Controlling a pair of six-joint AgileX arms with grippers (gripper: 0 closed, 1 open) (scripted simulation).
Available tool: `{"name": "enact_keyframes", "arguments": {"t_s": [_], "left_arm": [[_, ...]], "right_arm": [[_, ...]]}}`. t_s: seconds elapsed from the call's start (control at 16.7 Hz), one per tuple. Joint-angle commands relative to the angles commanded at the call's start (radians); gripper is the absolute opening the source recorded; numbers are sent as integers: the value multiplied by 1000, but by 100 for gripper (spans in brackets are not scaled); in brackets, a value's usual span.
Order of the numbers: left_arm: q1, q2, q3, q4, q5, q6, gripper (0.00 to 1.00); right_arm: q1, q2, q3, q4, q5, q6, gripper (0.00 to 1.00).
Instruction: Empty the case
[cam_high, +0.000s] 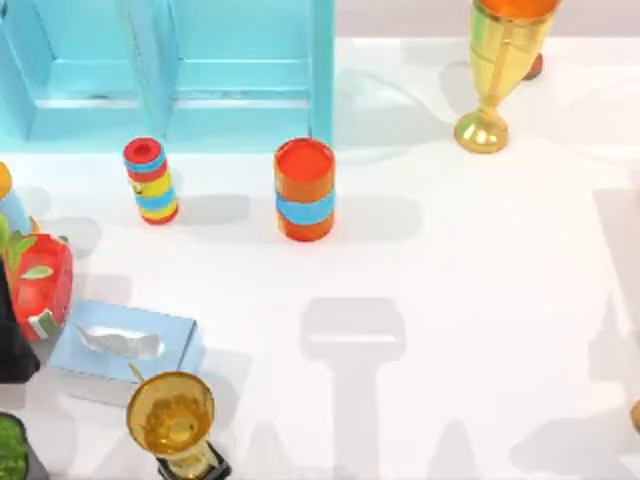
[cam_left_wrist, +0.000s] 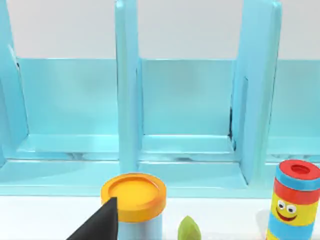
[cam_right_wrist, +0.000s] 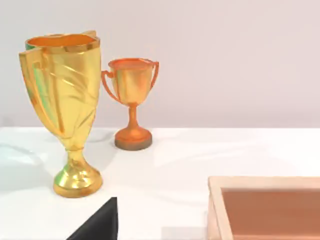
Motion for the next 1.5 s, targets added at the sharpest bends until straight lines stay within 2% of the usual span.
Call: {"name": "enact_keyframes", "arguments": {"t_s": [0.24, 0.42, 0.6, 1.14, 1.5], "left_arm": [[0, 0, 0, 0, 0, 0, 100], [0, 0, 0, 0, 0, 0, 100], [0, 0, 0, 0, 0, 0, 100], [0, 0, 0, 0, 0, 0, 100], [0, 0, 0, 0, 0, 0, 100]], "right_arm": [[-15, 33, 33, -31, 1, -15, 100], [-64, 161, 159, -146, 1, -67, 100], [-136, 384, 353, -323, 0, -141, 100], [-388, 1271, 973, -964, -7, -385, 100], [-497, 1587, 1263, -1212, -4, -493, 100]]}}
